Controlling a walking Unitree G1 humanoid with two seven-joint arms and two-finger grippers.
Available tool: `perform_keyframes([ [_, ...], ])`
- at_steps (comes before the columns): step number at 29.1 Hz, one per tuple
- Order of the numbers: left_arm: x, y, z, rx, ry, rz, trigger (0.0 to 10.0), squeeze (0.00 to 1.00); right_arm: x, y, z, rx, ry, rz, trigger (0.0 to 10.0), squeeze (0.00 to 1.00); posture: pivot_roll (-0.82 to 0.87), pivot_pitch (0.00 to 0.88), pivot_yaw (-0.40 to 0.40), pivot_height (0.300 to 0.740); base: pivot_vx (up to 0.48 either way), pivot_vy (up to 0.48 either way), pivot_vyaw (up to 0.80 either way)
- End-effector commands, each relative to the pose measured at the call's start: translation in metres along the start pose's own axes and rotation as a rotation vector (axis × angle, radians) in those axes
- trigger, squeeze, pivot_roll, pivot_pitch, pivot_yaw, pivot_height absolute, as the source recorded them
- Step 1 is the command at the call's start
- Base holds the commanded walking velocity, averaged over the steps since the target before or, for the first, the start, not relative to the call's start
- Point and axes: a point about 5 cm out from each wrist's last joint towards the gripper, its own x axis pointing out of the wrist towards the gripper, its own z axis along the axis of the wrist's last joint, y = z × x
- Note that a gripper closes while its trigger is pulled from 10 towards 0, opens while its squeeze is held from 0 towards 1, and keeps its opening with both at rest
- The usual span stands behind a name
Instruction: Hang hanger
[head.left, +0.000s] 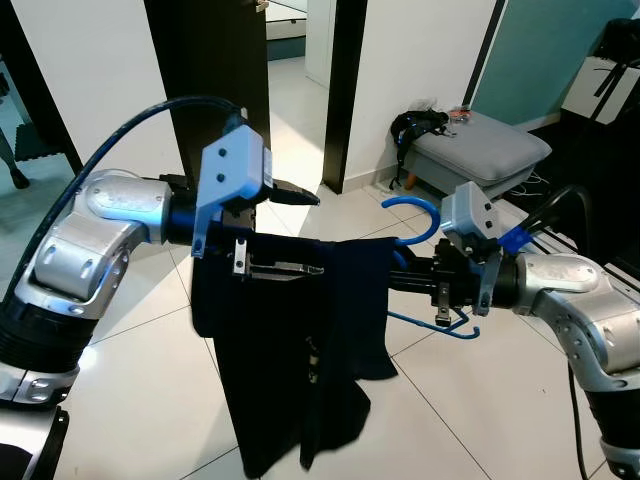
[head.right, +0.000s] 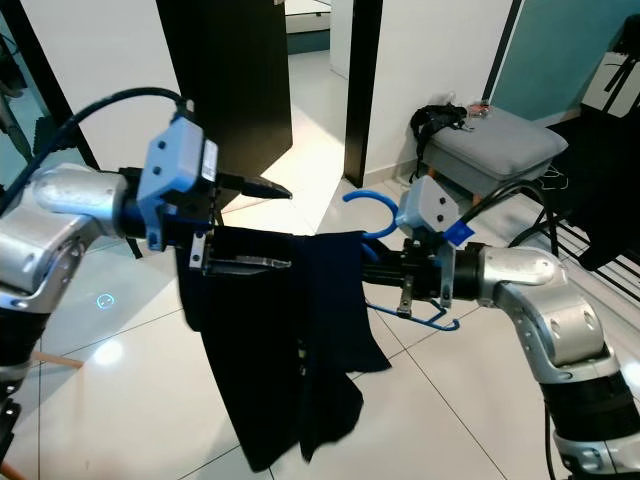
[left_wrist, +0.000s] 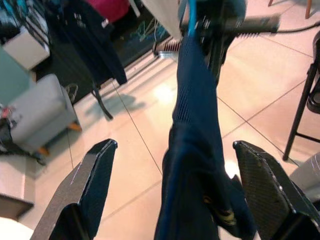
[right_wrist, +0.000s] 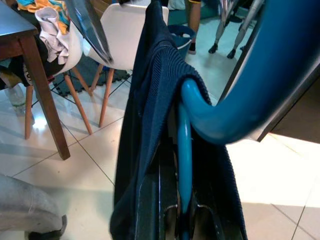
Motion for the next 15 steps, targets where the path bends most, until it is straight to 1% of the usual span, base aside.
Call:
perform_keyframes([
  [1,0.0,0.0,-0.007,-0.016,0.06,-0.022,10.0,0.0,0.003,0.003,0.008,-0.047,-0.021,0.021,10.0,0.0,0.02,0.039,0.005,0.74,0.0,0.0,0.0],
  [2,0.0,0.0,-0.012,-0.027,0.093,-0.026,9.5,0.0,0.004,0.004,0.007,-0.051,-0.012,0.026,10.0,0.0,0.02,0.04,0.006,0.74,0.0,0.0,0.0],
  [3,0.0,0.0,-0.012,-0.027,0.093,-0.026,9.5,0.0,0.004,0.004,0.007,-0.051,-0.012,0.026,10.0,0.0,0.02,0.04,0.006,0.74,0.0,0.0,0.0],
  [4,-0.001,0.0,-0.016,-0.034,0.115,-0.032,6.7,0.0,0.004,0.005,0.006,-0.053,-0.006,0.029,10.0,0.0,0.02,0.04,0.006,0.74,0.0,0.0,0.0],
  [5,-0.001,0.0,-0.016,-0.034,0.115,-0.032,6.7,0.0,0.004,0.005,0.006,-0.053,-0.006,0.029,10.0,0.0,0.02,0.04,0.006,0.74,0.0,0.0,0.0],
  [6,-0.002,-0.002,-0.02,-0.048,0.138,-0.048,0.0,0.0,0.004,0.006,0.005,-0.054,-0.002,0.032,10.0,0.0,0.02,0.043,0.009,0.74,0.0,0.0,0.0],
  [9,-0.006,-0.004,-0.024,-0.053,0.174,-0.075,0.0,0.0,0.004,0.007,0.005,-0.056,0.0,0.035,10.0,0.0,0.02,0.044,0.009,0.74,0.0,0.0,0.0],
  [11,-0.006,-0.004,-0.024,-0.053,0.174,-0.075,0.0,0.0,0.004,0.007,0.005,-0.056,0.0,0.035,10.0,0.0,0.02,0.044,0.009,0.74,0.0,0.0,0.0],
  [14,-0.009,-0.005,-0.029,-0.028,0.234,-0.101,0.0,0.0,0.004,0.008,0.006,-0.063,0.008,0.037,10.0,0.0,0.02,0.047,0.009,0.74,0.0,0.0,0.0],
  [15,-0.009,-0.005,-0.029,-0.028,0.234,-0.101,0.0,0.0,0.004,0.008,0.006,-0.063,0.008,0.037,10.0,0.0,0.02,0.047,0.009,0.74,0.0,0.0,0.0],
])
